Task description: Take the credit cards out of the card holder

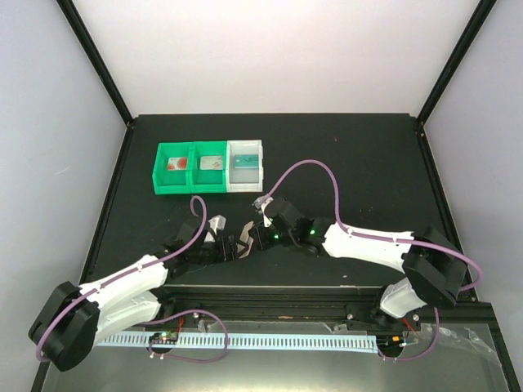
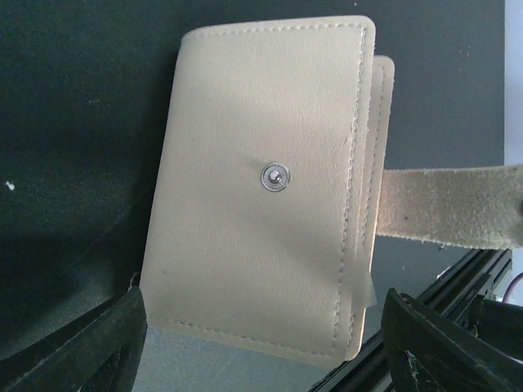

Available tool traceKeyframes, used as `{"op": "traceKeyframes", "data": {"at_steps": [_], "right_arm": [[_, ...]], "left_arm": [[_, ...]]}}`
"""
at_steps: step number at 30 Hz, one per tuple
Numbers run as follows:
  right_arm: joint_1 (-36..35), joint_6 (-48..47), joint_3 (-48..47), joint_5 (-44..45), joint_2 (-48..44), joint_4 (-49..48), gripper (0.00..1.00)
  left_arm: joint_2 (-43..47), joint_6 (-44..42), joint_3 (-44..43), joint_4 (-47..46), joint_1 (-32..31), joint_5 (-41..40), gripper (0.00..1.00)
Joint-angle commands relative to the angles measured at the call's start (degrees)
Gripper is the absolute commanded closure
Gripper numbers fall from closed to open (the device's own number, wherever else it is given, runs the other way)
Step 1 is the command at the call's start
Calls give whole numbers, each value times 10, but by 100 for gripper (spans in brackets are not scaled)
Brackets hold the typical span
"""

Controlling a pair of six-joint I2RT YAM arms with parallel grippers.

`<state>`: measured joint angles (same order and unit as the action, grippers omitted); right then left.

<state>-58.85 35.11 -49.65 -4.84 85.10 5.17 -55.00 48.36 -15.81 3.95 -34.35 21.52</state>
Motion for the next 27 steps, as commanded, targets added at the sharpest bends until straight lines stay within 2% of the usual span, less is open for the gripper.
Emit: {"op": "traceKeyframes", "data": {"at_steps": [1,6,11,20,27], "right_arm": [[-2,17,-21,-3,16,-22,99],[-2,15,-34,18,20,5,99],[0,24,-11,11,7,-12,99],[4,32,2,18,-5,-12,99],[7,35,-21,-3,-5,32,99]], "left_arm": [[-4,-17,-17,-15,-2,13,20],[1,-26,-20,7,-2,-11,27],[3,-46,-40,66,-1,-56,36],[26,-50,-38,79,-2,-65,43],[11,-47,-47,68,-2,-59,46]]}}
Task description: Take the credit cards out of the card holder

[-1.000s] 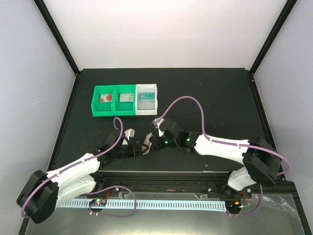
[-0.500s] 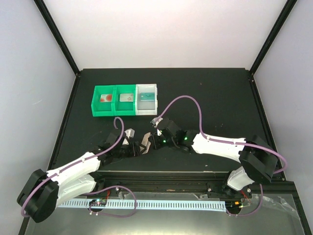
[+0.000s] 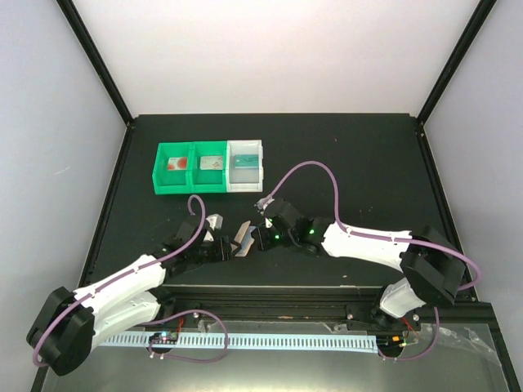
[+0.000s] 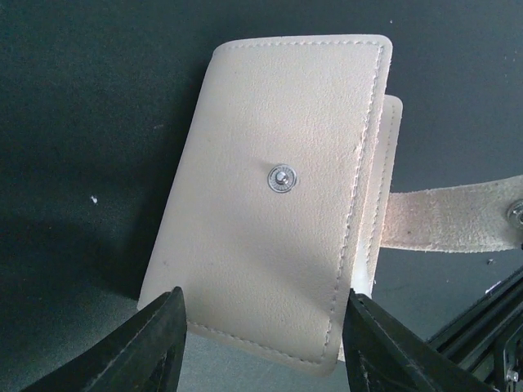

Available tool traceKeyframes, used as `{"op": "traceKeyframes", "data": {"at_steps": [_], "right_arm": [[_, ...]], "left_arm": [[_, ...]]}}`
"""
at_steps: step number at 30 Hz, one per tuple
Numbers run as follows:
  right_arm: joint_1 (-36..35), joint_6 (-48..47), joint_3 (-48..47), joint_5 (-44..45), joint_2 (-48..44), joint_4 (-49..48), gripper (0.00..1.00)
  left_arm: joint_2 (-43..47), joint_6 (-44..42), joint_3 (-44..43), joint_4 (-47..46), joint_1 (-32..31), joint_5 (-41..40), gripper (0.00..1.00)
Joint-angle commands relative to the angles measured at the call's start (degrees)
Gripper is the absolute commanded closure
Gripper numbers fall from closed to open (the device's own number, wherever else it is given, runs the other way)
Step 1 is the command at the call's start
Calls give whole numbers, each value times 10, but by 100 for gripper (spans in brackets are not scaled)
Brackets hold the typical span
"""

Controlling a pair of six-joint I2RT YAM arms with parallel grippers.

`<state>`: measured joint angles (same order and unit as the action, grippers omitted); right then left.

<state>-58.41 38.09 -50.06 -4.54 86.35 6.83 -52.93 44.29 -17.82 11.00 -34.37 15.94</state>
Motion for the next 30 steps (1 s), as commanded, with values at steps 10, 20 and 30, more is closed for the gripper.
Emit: {"op": "traceKeyframes", "data": {"at_steps": [10,20,30], "right_arm": [[8,-6,-21,2,-32,29,99],[21,-22,-21,-7,-39,30,99],[22,-33,-36,-29,-39,32,99]], "left_arm": [[-29,-21,-65,29,-2,-13,43],[-61,-38,-79,1,-2,19,37],[-93,-41,-80,-31,-2,52,31]]}}
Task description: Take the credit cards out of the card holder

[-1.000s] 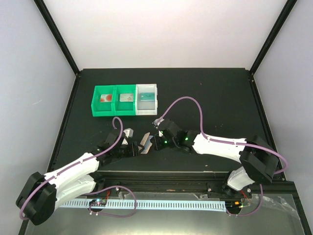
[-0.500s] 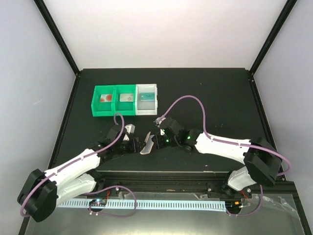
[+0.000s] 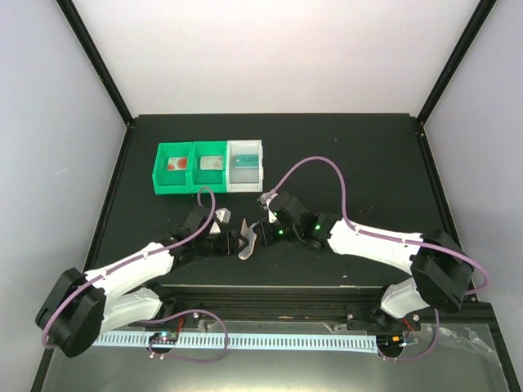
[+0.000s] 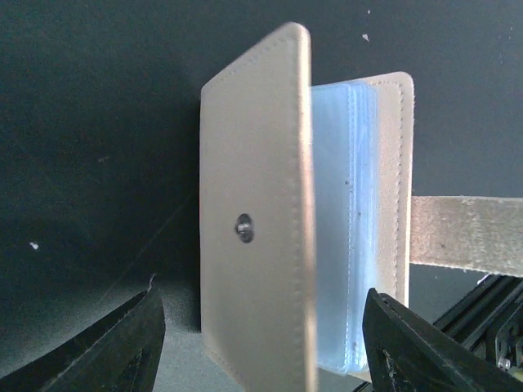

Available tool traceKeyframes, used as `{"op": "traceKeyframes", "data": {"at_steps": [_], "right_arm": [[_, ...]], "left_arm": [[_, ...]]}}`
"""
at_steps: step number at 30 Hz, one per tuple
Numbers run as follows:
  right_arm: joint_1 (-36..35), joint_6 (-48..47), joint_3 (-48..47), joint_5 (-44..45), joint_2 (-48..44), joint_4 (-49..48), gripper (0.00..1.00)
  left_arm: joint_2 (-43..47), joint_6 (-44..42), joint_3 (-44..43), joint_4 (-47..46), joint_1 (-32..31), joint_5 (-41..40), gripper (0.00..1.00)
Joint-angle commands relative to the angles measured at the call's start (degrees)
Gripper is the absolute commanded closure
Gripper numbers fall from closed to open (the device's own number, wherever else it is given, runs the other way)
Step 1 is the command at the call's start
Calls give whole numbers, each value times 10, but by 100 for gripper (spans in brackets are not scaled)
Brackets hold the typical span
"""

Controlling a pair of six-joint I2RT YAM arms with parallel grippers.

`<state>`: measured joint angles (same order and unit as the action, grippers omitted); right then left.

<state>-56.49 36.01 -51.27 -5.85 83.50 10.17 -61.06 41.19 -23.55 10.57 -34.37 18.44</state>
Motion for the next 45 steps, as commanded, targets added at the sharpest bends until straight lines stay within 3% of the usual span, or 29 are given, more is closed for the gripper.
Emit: {"op": "traceKeyframes", "data": {"at_steps": [1,17,24,36,45], "right_arm": [[3,-12,-25,-18,-11,-2,99],[24,-19,17,38,-53,56,99],[25,-15,-3,0,-44,41,99],[31,-6,-2,14,-55,57,99],[40,32,1,-83,-37,-2,99]], "left_arm": [[-12,-10,-21,-31,-1,30,31],[-27,-30,-37,2,-2,14,36],[-33,-20,-33,-22,-2,40,33],[-47,-12,-13,-52,-1,43,42],[-43,-3,-12,-45,-1,35,42]]}}
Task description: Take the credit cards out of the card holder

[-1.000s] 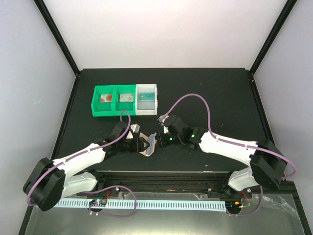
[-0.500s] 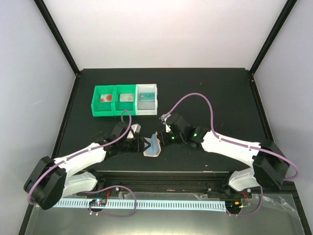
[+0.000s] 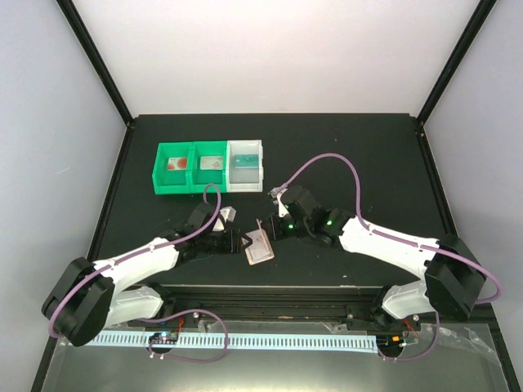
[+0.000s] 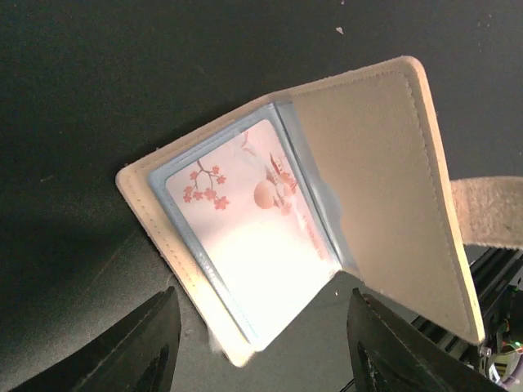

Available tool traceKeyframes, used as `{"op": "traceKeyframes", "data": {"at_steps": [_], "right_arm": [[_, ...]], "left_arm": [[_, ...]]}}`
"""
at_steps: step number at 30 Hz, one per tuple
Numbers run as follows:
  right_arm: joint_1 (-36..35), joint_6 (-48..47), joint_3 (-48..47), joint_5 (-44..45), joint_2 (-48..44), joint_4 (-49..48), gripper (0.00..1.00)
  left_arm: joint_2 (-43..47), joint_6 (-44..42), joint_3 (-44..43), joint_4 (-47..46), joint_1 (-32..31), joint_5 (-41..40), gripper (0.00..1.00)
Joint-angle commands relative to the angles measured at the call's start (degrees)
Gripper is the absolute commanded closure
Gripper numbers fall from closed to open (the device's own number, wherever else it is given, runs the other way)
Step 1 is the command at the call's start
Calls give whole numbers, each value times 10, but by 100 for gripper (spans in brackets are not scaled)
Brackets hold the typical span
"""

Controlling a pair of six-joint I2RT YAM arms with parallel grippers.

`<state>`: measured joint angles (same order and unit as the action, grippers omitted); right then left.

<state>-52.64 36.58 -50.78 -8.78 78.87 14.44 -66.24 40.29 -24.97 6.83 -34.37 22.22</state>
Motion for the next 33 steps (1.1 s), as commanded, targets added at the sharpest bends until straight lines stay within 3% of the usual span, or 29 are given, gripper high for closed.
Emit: {"op": "traceKeyframes", "data": {"at_steps": [1,7,11,22,26,33], "right_arm": [[2,28,-3,-56,15,-46,99],[16,24,27,-14,3,-32,99],[26,3,48,57,-14,4,99],[39,-1,121,126,-17,16,99],[39,-1,127,155,-12,22,99],[39,-1,128,173,-17,32,95]], "left_arm": [[11,3,0,1,-1,-9,42],[32,-6,-1,37,0,-27,42],[37,-6,4,37,0,-27,42],[1,-10,-18,-5,0,39,42],[-22,-10,-34,-14,0,62,51],[-61,-5,-46,-52,0,99,53]]}}
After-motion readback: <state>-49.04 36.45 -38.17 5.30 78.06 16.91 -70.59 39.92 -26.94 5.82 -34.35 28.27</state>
